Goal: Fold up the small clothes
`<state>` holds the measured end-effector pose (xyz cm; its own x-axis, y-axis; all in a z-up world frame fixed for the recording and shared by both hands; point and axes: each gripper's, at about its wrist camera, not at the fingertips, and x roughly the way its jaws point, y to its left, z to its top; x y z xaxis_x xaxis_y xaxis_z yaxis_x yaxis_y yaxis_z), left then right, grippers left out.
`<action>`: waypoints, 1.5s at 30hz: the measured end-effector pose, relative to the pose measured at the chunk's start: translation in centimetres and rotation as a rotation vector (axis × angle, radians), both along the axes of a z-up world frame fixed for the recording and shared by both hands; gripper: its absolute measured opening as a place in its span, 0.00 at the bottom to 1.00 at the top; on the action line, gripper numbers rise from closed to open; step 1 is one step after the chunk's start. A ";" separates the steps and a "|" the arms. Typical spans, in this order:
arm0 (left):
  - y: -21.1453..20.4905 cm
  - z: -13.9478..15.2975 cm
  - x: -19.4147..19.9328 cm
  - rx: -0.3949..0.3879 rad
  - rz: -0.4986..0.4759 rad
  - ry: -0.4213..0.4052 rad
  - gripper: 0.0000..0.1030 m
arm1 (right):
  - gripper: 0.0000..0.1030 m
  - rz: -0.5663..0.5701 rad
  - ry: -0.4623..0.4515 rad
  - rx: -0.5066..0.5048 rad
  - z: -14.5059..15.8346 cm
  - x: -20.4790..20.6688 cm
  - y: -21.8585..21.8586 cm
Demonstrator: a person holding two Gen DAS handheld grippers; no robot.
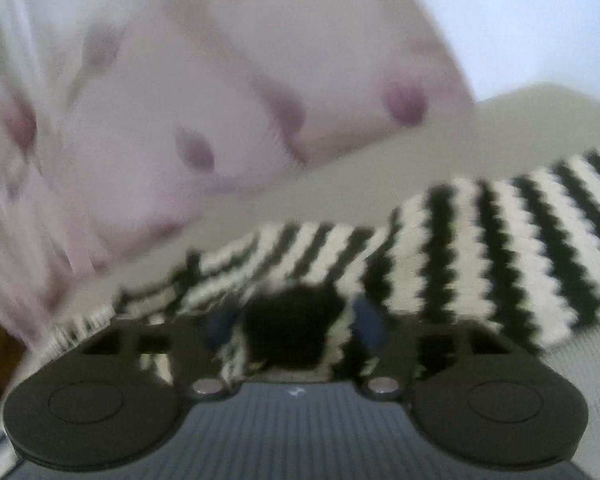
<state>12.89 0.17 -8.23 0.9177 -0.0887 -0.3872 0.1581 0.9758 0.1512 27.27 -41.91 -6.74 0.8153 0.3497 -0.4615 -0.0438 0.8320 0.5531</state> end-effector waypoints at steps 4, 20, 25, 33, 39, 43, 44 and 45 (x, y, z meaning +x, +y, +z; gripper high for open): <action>0.2 -0.2 0.7 -0.010 0.002 0.039 1.00 | 0.76 -0.133 -0.065 0.112 0.8 -4.7 -5.4; 4.5 -0.2 1.8 -0.280 0.072 0.145 1.00 | 0.83 0.008 0.059 0.149 1.4 -5.0 -2.6; 3.7 -0.3 1.1 -0.236 0.019 0.132 1.00 | 0.48 0.007 0.147 0.117 -0.1 -0.5 1.4; 2.9 0.0 -1.0 -0.207 -0.056 0.032 1.00 | 0.16 0.318 -0.023 0.037 13.1 3.2 17.5; 3.5 1.0 -2.4 -0.191 -0.083 -0.025 1.00 | 0.38 0.683 -0.124 0.512 25.5 2.9 34.2; 5.2 2.2 -3.2 -0.201 -0.045 -0.067 1.00 | 0.96 0.752 -0.143 0.731 28.7 0.8 36.7; 5.7 2.4 -3.2 -0.222 -0.041 -0.067 1.00 | 0.96 0.722 -0.185 0.675 29.0 0.1 35.9; 6.2 2.4 -3.2 -0.246 -0.034 -0.066 1.00 | 0.96 0.702 -0.208 0.616 28.9 -0.6 34.8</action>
